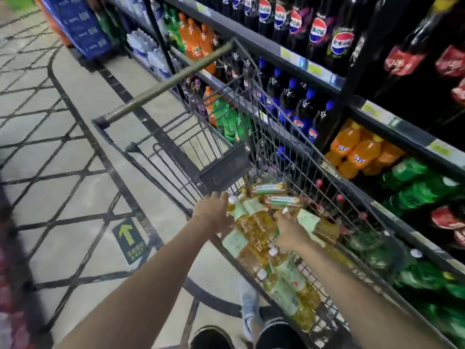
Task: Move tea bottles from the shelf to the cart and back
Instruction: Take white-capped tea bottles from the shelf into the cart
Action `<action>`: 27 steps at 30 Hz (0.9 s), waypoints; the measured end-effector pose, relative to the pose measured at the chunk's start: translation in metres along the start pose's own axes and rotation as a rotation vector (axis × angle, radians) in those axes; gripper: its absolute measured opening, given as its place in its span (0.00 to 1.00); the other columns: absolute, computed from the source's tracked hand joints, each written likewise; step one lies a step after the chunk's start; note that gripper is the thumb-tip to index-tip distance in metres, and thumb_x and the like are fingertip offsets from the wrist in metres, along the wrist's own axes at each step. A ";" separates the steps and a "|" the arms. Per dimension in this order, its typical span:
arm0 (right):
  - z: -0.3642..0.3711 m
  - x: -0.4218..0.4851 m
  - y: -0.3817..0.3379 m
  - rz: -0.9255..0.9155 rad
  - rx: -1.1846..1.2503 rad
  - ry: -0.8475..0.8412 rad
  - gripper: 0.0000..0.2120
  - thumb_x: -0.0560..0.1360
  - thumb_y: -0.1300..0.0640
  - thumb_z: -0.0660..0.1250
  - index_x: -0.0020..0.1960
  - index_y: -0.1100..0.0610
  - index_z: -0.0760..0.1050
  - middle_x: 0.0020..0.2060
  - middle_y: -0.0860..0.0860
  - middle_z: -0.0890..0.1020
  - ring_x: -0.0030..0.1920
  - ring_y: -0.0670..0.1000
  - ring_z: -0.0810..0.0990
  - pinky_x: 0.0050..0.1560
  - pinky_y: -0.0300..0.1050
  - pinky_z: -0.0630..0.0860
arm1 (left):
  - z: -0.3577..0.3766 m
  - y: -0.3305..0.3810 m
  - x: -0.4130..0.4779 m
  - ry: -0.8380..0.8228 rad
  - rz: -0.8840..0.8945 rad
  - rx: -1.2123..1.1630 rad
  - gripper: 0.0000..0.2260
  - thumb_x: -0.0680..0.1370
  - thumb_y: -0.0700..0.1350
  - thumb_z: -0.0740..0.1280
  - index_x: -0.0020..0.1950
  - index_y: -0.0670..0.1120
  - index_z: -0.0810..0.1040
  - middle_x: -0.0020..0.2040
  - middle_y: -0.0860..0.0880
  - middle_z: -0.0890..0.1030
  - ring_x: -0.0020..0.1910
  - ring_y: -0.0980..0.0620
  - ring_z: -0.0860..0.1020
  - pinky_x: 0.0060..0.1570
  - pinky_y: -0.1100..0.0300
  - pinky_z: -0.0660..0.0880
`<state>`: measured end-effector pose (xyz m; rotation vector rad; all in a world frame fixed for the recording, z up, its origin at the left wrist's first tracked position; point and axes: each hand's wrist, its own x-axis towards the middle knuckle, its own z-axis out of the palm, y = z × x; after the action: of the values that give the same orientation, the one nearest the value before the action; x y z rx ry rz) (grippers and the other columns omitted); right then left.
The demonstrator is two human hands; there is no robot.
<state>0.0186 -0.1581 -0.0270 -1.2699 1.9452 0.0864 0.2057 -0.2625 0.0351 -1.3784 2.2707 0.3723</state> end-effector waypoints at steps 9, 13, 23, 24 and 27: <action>0.027 0.084 -0.029 0.006 0.063 -0.002 0.37 0.74 0.58 0.73 0.77 0.54 0.58 0.73 0.55 0.65 0.72 0.57 0.65 0.70 0.53 0.69 | 0.051 -0.023 0.107 -0.139 -0.015 -0.033 0.39 0.77 0.60 0.69 0.80 0.47 0.53 0.70 0.45 0.72 0.62 0.45 0.77 0.56 0.50 0.77; 0.044 0.129 -0.045 -0.005 0.069 -0.001 0.36 0.75 0.57 0.72 0.77 0.56 0.58 0.73 0.55 0.65 0.73 0.57 0.64 0.71 0.53 0.67 | 0.073 -0.030 0.154 -0.188 0.021 -0.055 0.42 0.75 0.59 0.71 0.81 0.48 0.52 0.75 0.44 0.66 0.68 0.43 0.73 0.59 0.46 0.77; 0.108 0.214 -0.073 0.049 0.132 0.090 0.41 0.72 0.53 0.77 0.78 0.55 0.59 0.75 0.56 0.64 0.74 0.58 0.63 0.70 0.53 0.70 | 0.134 -0.052 0.215 -0.362 0.167 0.051 0.45 0.73 0.51 0.77 0.81 0.46 0.52 0.74 0.43 0.69 0.70 0.42 0.73 0.62 0.50 0.75; 0.114 0.220 -0.073 0.064 0.125 0.107 0.42 0.71 0.51 0.77 0.78 0.55 0.59 0.75 0.56 0.64 0.75 0.58 0.63 0.71 0.53 0.69 | 0.138 -0.052 0.218 -0.358 0.168 0.045 0.45 0.73 0.51 0.77 0.80 0.46 0.52 0.73 0.43 0.70 0.69 0.42 0.73 0.61 0.51 0.75; 0.133 0.230 -0.071 0.057 0.019 0.195 0.42 0.68 0.47 0.79 0.75 0.56 0.63 0.69 0.55 0.70 0.71 0.58 0.66 0.72 0.51 0.66 | 0.150 -0.055 0.229 -0.304 0.166 -0.017 0.39 0.71 0.49 0.78 0.74 0.47 0.59 0.66 0.43 0.77 0.63 0.42 0.78 0.55 0.51 0.77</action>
<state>0.1095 -0.3042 -0.2415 -1.2503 2.1436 -0.0284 0.2002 -0.3952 -0.2104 -1.0608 2.1353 0.6122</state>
